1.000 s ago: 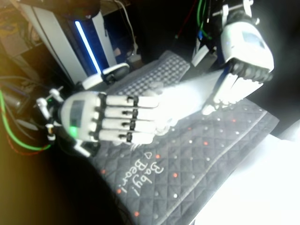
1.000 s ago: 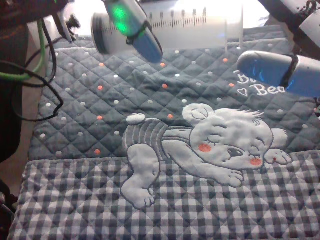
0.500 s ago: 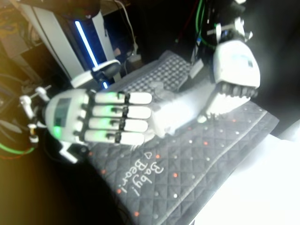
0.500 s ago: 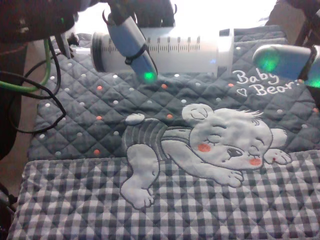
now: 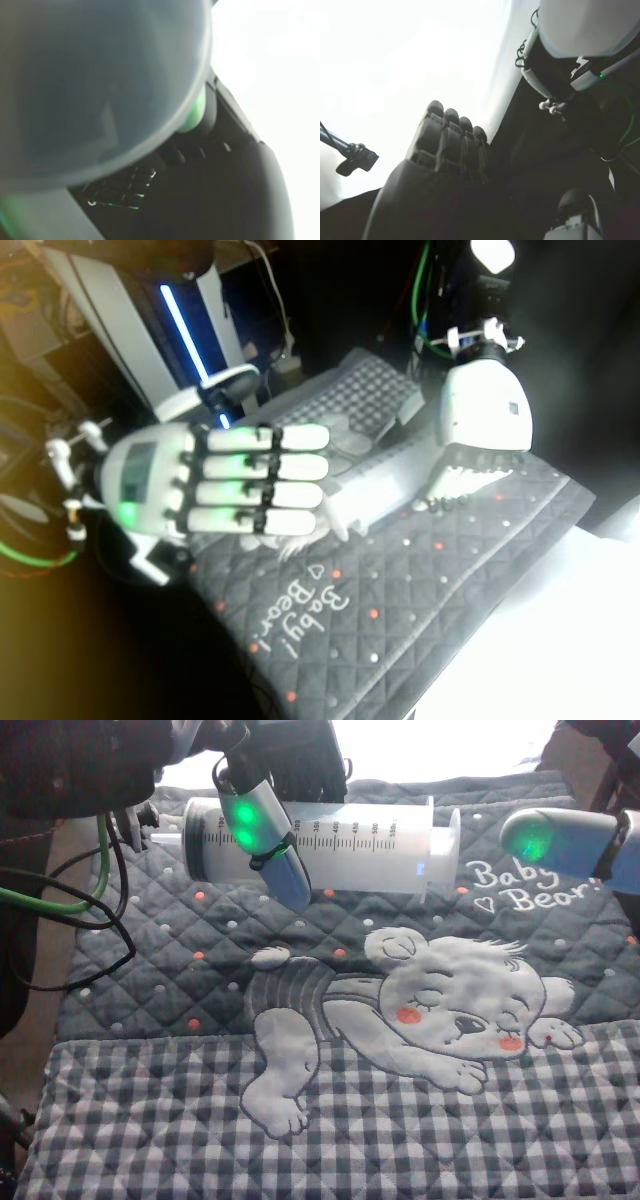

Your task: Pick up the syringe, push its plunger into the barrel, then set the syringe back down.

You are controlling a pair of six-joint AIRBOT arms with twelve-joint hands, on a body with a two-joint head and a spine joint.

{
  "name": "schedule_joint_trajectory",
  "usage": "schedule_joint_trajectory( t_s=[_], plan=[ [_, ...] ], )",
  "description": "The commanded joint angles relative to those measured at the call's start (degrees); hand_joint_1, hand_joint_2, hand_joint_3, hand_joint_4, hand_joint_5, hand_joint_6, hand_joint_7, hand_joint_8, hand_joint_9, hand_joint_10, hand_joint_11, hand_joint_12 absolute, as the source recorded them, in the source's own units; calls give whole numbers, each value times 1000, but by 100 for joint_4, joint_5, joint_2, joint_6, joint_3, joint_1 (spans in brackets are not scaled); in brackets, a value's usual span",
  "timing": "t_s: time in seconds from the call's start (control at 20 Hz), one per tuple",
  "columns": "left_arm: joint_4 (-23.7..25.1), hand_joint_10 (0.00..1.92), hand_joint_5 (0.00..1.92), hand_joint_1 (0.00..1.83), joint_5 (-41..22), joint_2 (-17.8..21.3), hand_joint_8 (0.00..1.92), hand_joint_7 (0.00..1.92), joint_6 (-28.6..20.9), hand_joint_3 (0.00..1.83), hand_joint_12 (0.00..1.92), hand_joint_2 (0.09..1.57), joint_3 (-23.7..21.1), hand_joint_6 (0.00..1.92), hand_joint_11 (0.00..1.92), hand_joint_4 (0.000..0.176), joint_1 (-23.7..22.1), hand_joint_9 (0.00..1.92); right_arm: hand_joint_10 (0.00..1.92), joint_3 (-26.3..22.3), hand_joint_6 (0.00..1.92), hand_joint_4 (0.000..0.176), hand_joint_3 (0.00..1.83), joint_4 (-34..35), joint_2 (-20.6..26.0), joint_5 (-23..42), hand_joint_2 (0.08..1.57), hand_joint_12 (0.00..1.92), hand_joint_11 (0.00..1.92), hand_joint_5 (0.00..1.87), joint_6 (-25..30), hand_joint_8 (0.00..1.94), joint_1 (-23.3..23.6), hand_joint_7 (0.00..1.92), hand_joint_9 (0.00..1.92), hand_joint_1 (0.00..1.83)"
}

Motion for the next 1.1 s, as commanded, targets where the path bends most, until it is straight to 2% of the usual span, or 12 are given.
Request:
schedule_joint_trajectory(
  t_s=[0.0, 0.1, 0.2, 0.25, 0.3, 0.35, 0.45, 0.5, 0.55, 0.65, 0.85, 1.05],
  plan=[
    [-203, 1921, 1088, 1614, -134, -33, 1921, 1295, -59, 504, 1921, 875, 30, 1921, 1517, 0, -55, 1438, 0, -13, 0, 0, 6, 90, 47, 707, 884, 0, 0, 0, 34, 0, 66, 0, 0, 0],
    [-201, 1921, 1012, 1449, -134, -32, 1921, 1253, -59, 410, 1921, 968, 31, 1921, 1464, 0, -50, 1394, 0, -16, 0, 0, 0, 90, 47, 709, 874, 0, 0, 0, 34, 0, 66, 0, 0, 0],
    [-155, 1921, 760, 1295, -141, -32, 1921, 1042, -59, 210, 1921, 1082, 18, 1921, 1278, 138, -51, 1215, 0, -19, 0, 0, 6, 90, 44, 710, 886, 0, 0, 0, 33, 0, 66, 0, 0, 0],
    [-117, 1921, 640, 1238, -141, -32, 1921, 878, -59, 114, 1921, 1129, 6, 1921, 1166, 125, -51, 1075, 0, -19, 0, 0, 6, 90, 42, 710, 888, 0, 0, 0, 33, 0, 66, 0, 0, 0],
    [-79, 1921, 552, 1103, -143, -31, 1735, 679, -59, 85, 1921, 1277, -11, 1688, 927, 31, -50, 773, 0, -19, 0, 0, 6, 90, 42, 710, 889, 0, 0, 0, 33, 0, 66, 0, 0, 0],
    [-50, 1796, 556, 1094, -153, -31, 1602, 684, -59, 32, 1921, 1303, -26, 1593, 758, 10, -48, 633, 0, -20, 0, 0, 5, 91, 42, 710, 888, 0, 0, 0, 33, 0, 66, 0, 0, 0],
    [-1, 987, 638, 862, -202, -29, 791, 594, -59, 3, 1399, 1285, -66, 1490, 527, 157, -31, 605, 0, -20, 0, 0, 2, 91, 42, 711, 882, 0, 0, 0, 33, 0, 66, 0, 0, 0],
    [12, 569, 548, 797, -223, -28, 394, 640, -59, 0, 1127, 1202, -77, 645, 464, 20, -29, 647, 0, -20, 0, 0, 7, 91, 42, 711, 894, 0, 0, 0, 33, 0, 66, 0, 0, 0],
    [29, 279, 590, 776, -242, -18, 143, 692, -59, 0, 974, 1170, -92, 238, 439, 0, -29, 706, 0, -20, 0, 0, 6, 92, 42, 711, 893, 0, 0, 0, 33, 0, 66, 0, 0, 0],
    [32, 8, 475, 630, -286, 14, 1, 520, -59, 0, 920, 1128, -126, 2, 276, 9, -30, 602, 0, -20, 0, 0, 5, 93, 43, 711, 893, 0, 0, 0, 32, 0, 66, 0, 0, 0],
    [49, 0, 394, 617, -349, 63, 0, 418, -59, 0, 885, 1036, -180, 0, 166, 20, -31, 476, 0, -20, 0, 0, 0, 94, 43, 712, 885, 0, 0, 0, 32, 0, 66, 0, 0, 0],
    [83, 0, 269, 668, -394, 154, 0, 244, -57, 0, 885, 908, -260, 0, 3, 54, -43, 292, 0, -20, 0, 0, 1, 95, 43, 715, 889, 0, 0, 0, 32, 0, 66, 0, 0, 0]
  ],
)
